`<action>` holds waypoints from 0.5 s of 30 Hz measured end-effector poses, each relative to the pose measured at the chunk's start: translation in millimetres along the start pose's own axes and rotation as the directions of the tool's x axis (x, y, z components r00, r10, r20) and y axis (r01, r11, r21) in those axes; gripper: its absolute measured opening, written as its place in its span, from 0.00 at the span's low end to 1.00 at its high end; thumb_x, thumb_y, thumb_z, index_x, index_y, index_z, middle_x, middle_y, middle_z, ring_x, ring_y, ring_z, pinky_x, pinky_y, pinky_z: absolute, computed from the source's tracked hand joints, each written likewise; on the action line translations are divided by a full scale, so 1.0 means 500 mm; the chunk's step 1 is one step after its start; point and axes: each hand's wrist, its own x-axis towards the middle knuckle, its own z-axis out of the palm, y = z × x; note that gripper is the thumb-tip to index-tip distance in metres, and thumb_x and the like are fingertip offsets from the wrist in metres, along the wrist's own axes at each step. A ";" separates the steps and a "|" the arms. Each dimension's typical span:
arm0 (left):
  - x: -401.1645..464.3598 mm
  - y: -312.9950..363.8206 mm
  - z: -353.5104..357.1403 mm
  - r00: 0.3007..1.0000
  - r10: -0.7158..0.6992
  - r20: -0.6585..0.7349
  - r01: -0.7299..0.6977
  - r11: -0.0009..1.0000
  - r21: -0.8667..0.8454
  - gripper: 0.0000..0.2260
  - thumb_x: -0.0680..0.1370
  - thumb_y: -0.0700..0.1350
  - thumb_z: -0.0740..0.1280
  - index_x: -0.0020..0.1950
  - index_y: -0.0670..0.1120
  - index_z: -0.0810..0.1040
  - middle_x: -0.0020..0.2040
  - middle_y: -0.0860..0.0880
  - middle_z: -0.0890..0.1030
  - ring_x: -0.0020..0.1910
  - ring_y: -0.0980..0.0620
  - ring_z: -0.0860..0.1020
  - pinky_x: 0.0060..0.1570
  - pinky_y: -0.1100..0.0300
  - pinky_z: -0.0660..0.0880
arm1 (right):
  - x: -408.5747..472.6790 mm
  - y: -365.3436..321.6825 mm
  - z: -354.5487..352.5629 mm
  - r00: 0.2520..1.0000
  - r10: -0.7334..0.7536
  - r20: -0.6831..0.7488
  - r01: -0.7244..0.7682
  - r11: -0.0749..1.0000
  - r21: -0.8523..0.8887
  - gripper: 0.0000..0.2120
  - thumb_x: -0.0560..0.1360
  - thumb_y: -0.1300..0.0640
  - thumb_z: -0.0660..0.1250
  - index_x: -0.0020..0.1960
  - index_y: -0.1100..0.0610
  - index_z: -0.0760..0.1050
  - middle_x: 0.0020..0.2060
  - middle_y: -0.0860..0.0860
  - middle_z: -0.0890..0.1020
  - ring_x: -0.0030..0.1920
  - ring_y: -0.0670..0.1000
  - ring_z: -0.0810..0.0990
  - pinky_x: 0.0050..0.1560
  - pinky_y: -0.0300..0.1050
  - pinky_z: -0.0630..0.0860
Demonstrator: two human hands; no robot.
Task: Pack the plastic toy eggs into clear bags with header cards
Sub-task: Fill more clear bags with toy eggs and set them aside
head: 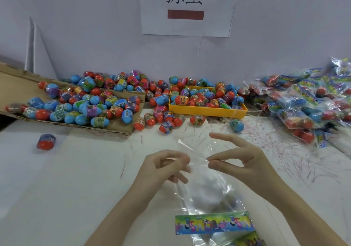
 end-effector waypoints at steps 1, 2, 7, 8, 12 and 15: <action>-0.001 0.001 0.000 1.000 -0.007 0.001 0.007 0.999 -0.034 0.16 0.62 0.54 0.73 0.45 0.48 0.82 0.38 0.46 0.85 0.32 0.51 0.82 0.33 0.67 0.75 | 0.002 -0.002 0.003 1.000 0.016 -0.005 -0.016 0.999 0.049 0.10 0.57 0.45 0.72 0.38 0.45 0.84 0.56 0.38 0.77 0.52 0.40 0.79 0.53 0.30 0.72; -0.001 0.001 0.000 1.000 -0.014 0.000 0.013 0.999 -0.051 0.17 0.62 0.52 0.72 0.48 0.47 0.81 0.39 0.45 0.85 0.32 0.50 0.82 0.33 0.66 0.76 | 0.003 -0.004 0.006 0.999 0.041 -0.014 -0.038 0.991 0.130 0.11 0.56 0.49 0.74 0.39 0.46 0.84 0.57 0.39 0.77 0.49 0.44 0.81 0.50 0.34 0.75; 0.000 -0.003 -0.008 0.999 -0.049 0.014 0.050 0.999 -0.014 0.13 0.68 0.40 0.73 0.51 0.48 0.79 0.38 0.44 0.85 0.30 0.51 0.82 0.31 0.67 0.74 | 0.005 0.004 0.005 0.957 0.290 0.006 -0.268 0.875 0.404 0.32 0.49 0.58 0.76 0.53 0.45 0.77 0.50 0.44 0.82 0.40 0.54 0.84 0.46 0.42 0.80; 0.001 -0.004 -0.009 0.996 -0.078 0.036 0.079 0.997 -0.014 0.13 0.68 0.40 0.74 0.51 0.48 0.79 0.38 0.44 0.85 0.30 0.51 0.81 0.31 0.67 0.74 | 0.005 0.006 0.003 0.948 0.317 0.019 -0.294 0.855 0.427 0.35 0.48 0.58 0.77 0.55 0.45 0.75 0.48 0.45 0.83 0.40 0.55 0.84 0.45 0.43 0.80; 0.005 -0.011 -0.006 0.989 -0.109 0.097 0.113 0.993 -0.028 0.19 0.63 0.56 0.74 0.50 0.50 0.81 0.40 0.49 0.85 0.34 0.53 0.82 0.32 0.67 0.75 | -0.001 0.007 -0.003 0.927 0.357 0.117 -0.365 0.784 0.502 0.39 0.51 0.61 0.76 0.60 0.46 0.70 0.46 0.54 0.84 0.39 0.54 0.84 0.36 0.37 0.78; 0.014 -0.012 0.003 0.982 -0.185 0.023 0.187 0.973 -0.138 0.26 0.62 0.68 0.60 0.41 0.49 0.85 0.42 0.50 0.85 0.37 0.52 0.83 0.33 0.63 0.78 | -0.008 0.006 -0.011 0.907 0.370 0.202 -0.417 0.711 0.566 0.36 0.57 0.68 0.74 0.61 0.50 0.71 0.47 0.57 0.84 0.38 0.50 0.83 0.36 0.35 0.77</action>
